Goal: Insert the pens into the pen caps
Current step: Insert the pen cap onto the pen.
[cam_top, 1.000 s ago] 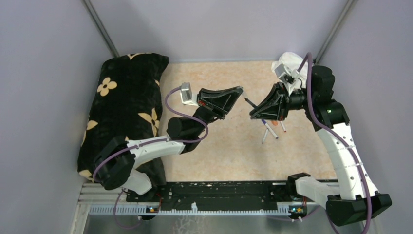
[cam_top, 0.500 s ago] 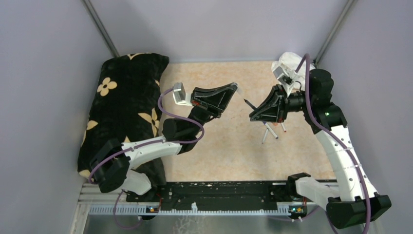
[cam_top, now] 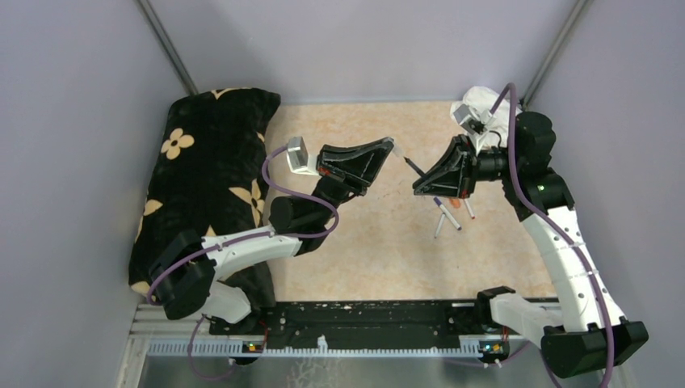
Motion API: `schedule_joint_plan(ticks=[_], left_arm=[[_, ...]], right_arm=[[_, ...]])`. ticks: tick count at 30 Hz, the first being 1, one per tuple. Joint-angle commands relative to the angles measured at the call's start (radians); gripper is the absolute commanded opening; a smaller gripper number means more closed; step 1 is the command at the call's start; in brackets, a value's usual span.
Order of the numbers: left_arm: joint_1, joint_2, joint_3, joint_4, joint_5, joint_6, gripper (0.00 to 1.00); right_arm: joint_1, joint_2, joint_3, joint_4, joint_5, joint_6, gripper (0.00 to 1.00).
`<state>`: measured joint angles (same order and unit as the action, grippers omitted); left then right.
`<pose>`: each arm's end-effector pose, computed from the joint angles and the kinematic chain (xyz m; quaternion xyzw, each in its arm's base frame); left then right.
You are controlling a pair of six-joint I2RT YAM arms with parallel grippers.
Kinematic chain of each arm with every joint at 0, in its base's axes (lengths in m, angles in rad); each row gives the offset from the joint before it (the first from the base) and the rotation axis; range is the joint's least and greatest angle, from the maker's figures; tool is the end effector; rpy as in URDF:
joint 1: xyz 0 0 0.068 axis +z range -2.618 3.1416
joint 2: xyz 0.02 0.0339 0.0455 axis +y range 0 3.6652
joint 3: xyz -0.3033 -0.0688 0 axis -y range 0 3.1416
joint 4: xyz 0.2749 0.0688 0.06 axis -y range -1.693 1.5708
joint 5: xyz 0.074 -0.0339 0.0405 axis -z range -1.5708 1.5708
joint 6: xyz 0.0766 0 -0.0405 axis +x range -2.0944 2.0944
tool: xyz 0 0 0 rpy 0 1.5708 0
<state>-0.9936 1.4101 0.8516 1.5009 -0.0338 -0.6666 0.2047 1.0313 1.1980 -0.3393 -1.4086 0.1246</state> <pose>0.1795 -0.2709 0.4399 0.0344 0.3075 -0.6982 0.6455 0.1907 0.1168 0.4637 -0.4397 0.5662 0.5693 0.4025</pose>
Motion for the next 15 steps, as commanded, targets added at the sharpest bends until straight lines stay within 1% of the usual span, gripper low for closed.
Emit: schedule_joint_plan(ticks=[1, 15], left_arm=[[-0.009, 0.004, -0.001, 0.292, -0.002, -0.017, 0.0], [-0.017, 0.021, 0.009, 0.292, -0.004, -0.031, 0.0]], right_arm=[[-0.004, 0.003, -0.005, 0.064, 0.011, 0.038, 0.0], [0.005, 0.002, -0.025, 0.104, 0.016, 0.07, 0.0]])
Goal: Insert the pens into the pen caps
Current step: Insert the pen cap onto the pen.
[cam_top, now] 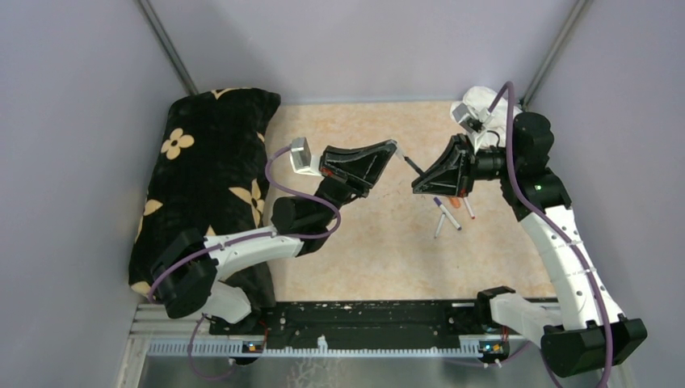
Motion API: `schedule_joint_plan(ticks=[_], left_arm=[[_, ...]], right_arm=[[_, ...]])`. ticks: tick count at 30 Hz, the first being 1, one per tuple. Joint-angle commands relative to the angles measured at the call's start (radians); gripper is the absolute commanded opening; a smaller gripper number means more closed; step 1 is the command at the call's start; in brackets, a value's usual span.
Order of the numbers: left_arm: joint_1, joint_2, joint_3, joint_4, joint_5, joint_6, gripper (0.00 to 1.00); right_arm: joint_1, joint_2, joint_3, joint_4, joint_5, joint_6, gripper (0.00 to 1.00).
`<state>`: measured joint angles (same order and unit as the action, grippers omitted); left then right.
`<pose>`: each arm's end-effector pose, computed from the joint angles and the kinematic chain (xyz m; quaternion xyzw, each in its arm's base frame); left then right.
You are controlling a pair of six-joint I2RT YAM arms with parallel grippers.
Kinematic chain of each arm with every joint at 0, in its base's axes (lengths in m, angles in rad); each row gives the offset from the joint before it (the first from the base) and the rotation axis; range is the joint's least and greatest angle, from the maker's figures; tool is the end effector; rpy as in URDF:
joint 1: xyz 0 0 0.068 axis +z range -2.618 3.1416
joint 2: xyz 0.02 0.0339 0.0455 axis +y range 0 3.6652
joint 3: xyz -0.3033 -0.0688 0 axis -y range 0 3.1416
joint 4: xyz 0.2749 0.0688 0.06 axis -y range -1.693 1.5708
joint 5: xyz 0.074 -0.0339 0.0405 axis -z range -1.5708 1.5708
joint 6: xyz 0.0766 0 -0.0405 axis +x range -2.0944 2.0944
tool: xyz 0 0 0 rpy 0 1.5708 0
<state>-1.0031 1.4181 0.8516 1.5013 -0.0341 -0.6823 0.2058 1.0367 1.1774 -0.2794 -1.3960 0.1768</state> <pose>0.1783 -0.2747 0.4375 0.0339 0.3112 -0.7054 0.6360 0.1959 0.1180 0.4604 -0.4302 0.5718 0.5716 0.4015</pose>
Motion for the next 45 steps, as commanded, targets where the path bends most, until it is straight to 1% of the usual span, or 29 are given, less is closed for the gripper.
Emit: schedule_joint_plan(ticks=[1, 20, 31, 40, 43, 45], left_arm=[[-0.008, 0.014, 0.009, 0.292, -0.004, -0.017, 0.0], [-0.014, 0.032, 0.008, 0.291, -0.015, -0.028, 0.0], [-0.033, 0.065, 0.018, 0.292, -0.023, -0.051, 0.0], [-0.057, 0.093, 0.002, 0.292, -0.038, -0.079, 0.0], [-0.063, 0.094, -0.015, 0.289, -0.05, -0.086, 0.0], [-0.065, 0.088, -0.031, 0.286, -0.073, -0.09, 0.0]], right_arm=[[0.004, -0.003, -0.002, 0.045, 0.002, 0.021, 0.0], [0.007, -0.002, 0.013, 0.056, -0.006, 0.024, 0.0], [0.021, 0.025, 0.029, 0.161, 0.023, 0.097, 0.0], [0.021, 0.033, 0.032, 0.2, 0.084, 0.127, 0.0], [0.021, 0.033, 0.046, 0.184, 0.095, 0.103, 0.0], [0.022, 0.032, 0.068, 0.133, 0.098, 0.05, 0.0]])
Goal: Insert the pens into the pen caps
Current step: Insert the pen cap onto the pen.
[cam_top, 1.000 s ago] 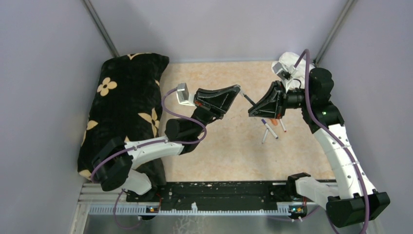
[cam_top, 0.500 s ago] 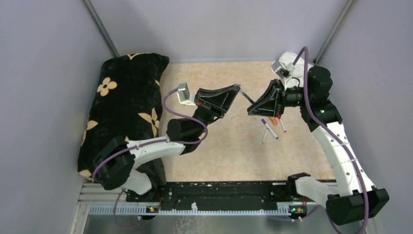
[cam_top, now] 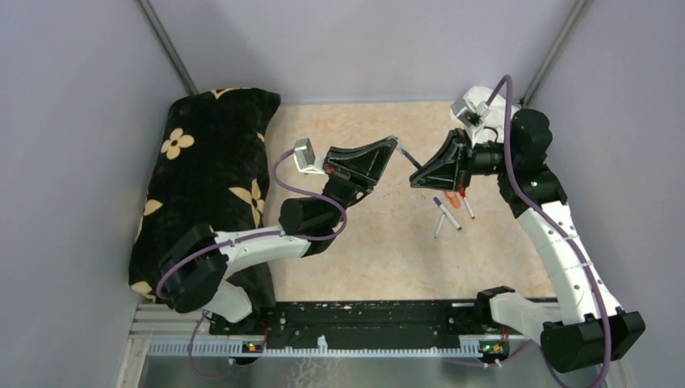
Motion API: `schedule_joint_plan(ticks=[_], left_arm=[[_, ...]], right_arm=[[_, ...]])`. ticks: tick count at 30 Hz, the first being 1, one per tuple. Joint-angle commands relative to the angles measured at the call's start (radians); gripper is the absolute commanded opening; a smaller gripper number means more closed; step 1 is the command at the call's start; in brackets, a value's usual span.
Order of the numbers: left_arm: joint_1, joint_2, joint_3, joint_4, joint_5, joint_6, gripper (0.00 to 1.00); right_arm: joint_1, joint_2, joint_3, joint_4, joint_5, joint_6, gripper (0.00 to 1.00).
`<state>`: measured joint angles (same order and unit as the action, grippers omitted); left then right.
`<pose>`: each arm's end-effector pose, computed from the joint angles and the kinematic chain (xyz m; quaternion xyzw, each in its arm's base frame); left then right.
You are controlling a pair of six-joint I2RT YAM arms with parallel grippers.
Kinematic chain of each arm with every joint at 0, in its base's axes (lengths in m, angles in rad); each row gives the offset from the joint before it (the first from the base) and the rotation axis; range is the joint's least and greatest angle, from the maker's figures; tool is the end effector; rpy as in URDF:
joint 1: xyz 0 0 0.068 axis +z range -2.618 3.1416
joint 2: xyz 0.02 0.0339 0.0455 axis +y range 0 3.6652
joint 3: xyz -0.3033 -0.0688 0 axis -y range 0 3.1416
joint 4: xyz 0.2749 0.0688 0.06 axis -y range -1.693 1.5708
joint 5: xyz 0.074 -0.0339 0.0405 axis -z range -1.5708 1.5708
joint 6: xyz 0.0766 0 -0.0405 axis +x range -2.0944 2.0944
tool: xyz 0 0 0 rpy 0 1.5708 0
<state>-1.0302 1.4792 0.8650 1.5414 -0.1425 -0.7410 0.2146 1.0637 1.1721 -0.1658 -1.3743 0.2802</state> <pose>0.1850 -0.2871 0.4260 -0.0214 0.3219 -0.7184 0.6163 0.2071 0.1220 0.4629 -0.4168 0.5761 0.5772 0.4016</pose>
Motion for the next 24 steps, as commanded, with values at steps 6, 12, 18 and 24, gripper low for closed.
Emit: schedule_joint_plan(ticks=[6, 12, 18, 24], left_arm=[[-0.038, -0.037, -0.11, 0.119, -0.037, -0.053, 0.0], [-0.038, -0.076, -0.12, 0.05, -0.035, -0.026, 0.0], [-0.038, -0.052, -0.108, 0.051, -0.029, -0.006, 0.0], [-0.038, -0.068, -0.11, 0.007, -0.069, 0.148, 0.0]], right_arm=[[0.012, 0.003, 0.122, -0.116, 0.117, -0.201, 0.0], [0.012, 0.003, 0.109, -0.117, 0.125, -0.215, 0.0], [0.018, -0.002, 0.062, 0.003, 0.041, -0.104, 0.0], [0.033, -0.014, 0.045, 0.009, 0.004, -0.085, 0.0]])
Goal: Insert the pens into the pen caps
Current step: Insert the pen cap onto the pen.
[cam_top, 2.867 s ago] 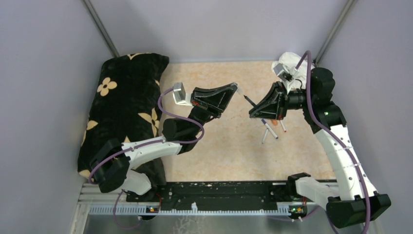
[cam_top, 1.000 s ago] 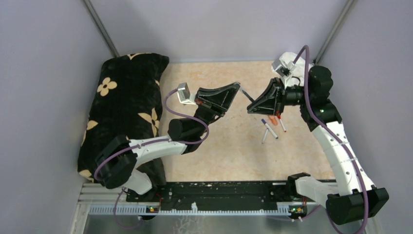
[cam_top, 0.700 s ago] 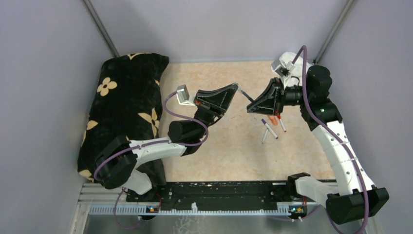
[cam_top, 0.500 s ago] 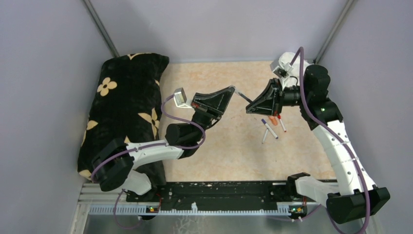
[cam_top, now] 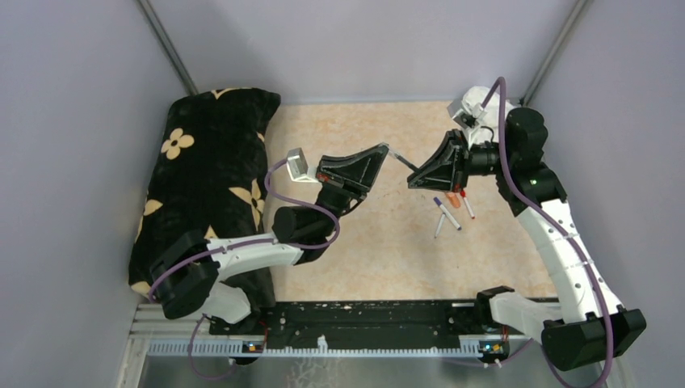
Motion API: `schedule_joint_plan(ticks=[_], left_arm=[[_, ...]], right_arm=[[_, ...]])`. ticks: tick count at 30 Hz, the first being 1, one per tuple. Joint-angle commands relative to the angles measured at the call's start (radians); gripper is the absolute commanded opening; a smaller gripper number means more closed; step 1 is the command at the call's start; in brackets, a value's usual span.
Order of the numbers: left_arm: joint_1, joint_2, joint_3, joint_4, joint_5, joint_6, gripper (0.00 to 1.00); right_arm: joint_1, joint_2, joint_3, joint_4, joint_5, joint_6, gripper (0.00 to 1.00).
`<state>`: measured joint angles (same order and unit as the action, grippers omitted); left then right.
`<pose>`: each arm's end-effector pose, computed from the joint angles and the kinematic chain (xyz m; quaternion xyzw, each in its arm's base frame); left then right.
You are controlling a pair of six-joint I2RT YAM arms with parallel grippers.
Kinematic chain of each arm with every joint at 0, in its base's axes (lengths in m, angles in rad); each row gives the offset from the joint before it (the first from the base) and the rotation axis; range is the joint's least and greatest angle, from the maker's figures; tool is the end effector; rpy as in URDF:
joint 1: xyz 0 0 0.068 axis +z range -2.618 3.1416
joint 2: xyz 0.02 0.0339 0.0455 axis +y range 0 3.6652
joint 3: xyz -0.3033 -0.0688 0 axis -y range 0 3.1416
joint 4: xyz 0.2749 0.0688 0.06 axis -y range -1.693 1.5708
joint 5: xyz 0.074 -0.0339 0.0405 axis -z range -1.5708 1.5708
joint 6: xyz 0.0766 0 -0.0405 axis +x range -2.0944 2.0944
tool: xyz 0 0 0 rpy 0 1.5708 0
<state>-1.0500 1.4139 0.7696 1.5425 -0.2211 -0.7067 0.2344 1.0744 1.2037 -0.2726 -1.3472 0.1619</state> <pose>0.1743 -0.2702 0.4123 -0.0466 0.3410 -0.6989 0.6270 0.2068 0.1262 0.4621 -0.4295 0.5756 0.5630 0.4088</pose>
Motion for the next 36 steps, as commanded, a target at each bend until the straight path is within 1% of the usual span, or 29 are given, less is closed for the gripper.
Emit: schedule_joint_plan(ticks=[1, 6, 10, 14, 18, 21, 25, 30, 36], left_arm=[[-0.018, -0.001, -0.013, 0.005, 0.007, 0.134, 0.0], [-0.018, -0.022, 0.005, -0.074, -0.008, 0.252, 0.0], [-0.018, -0.035, 0.0, -0.063, -0.028, 0.277, 0.0], [-0.017, -0.039, 0.001, -0.062, -0.033, 0.24, 0.0], [-0.017, -0.025, 0.007, -0.061, -0.015, 0.159, 0.0], [-0.014, -0.018, 0.004, -0.045, -0.008, 0.098, 0.0], [-0.012, -0.025, 0.022, -0.095, 0.028, 0.048, 0.0], [-0.013, -0.036, -0.006, -0.111, 0.03, 0.023, 0.0], [-0.007, -0.056, -0.056, -0.101, 0.014, -0.001, 0.0]], right_arm=[[0.015, -0.025, 0.01, 0.117, -0.025, 0.039, 0.0], [0.024, -0.029, -0.007, 0.137, -0.032, 0.07, 0.0], [0.026, -0.031, -0.007, 0.069, -0.001, 0.011, 0.0], [0.03, -0.031, -0.004, 0.012, 0.023, -0.057, 0.0], [0.032, -0.031, 0.011, -0.018, 0.041, -0.098, 0.0], [0.038, -0.029, 0.024, -0.073, 0.063, -0.152, 0.0], [0.041, -0.033, 0.033, -0.103, 0.084, -0.197, 0.0], [0.041, -0.036, 0.052, -0.099, 0.082, -0.194, 0.0], [0.03, -0.039, 0.056, -0.038, 0.039, -0.104, 0.0]])
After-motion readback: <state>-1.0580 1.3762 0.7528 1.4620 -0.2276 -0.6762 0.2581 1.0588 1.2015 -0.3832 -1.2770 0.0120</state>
